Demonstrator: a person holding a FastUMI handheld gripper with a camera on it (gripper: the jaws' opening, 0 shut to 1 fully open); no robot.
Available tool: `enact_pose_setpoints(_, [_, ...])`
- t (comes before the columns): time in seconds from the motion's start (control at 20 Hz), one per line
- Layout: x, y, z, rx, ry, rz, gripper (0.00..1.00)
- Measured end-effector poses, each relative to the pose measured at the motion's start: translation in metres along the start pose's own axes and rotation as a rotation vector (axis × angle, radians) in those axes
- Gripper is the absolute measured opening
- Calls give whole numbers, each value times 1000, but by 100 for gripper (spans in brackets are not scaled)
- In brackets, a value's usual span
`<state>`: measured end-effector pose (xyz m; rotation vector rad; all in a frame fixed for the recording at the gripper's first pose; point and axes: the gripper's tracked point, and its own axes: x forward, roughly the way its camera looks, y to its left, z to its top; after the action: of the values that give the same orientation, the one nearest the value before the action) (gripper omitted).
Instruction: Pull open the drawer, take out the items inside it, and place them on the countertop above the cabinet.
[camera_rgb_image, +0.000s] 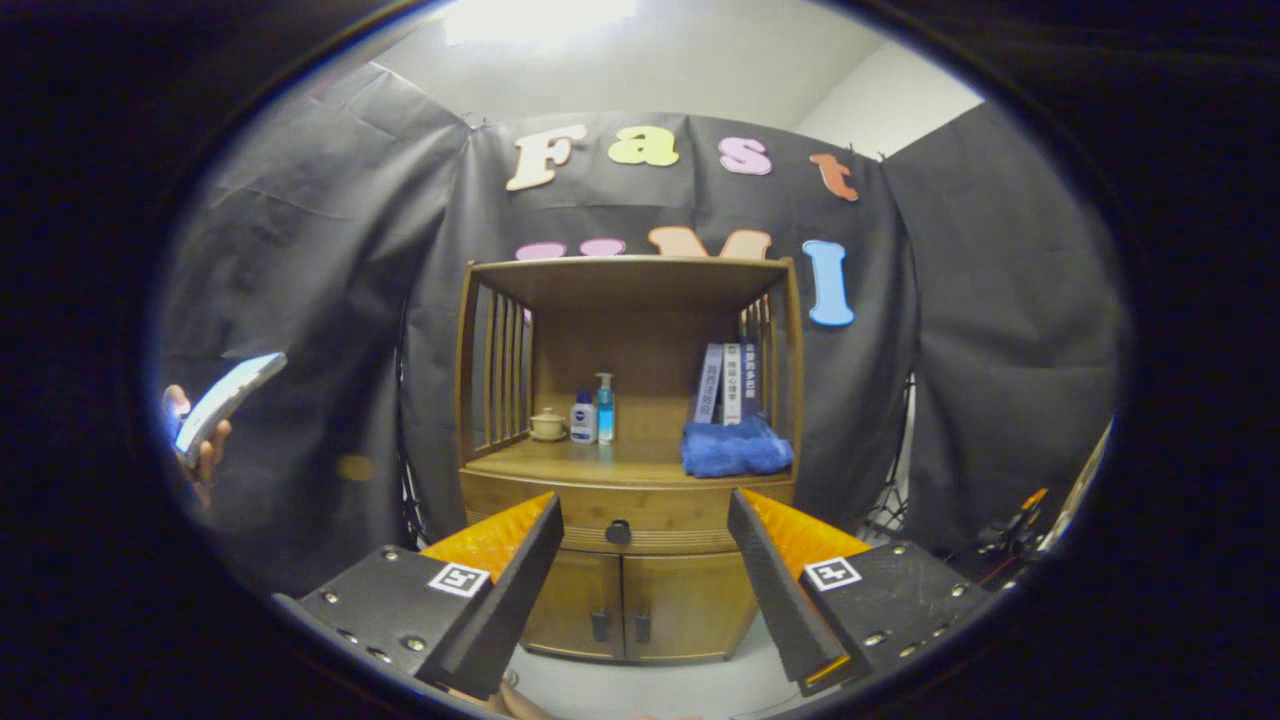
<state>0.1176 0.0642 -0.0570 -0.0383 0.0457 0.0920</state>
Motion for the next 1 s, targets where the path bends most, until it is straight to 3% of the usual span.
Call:
enact_pose_setpoints(0.4, [136,17,-85,34,48,42,99])
enact_pose_setpoints(0.85, [234,38,-185,19,173,39,97])
enact_pose_setpoints(1.0, [248,34,-205,25,205,21,82])
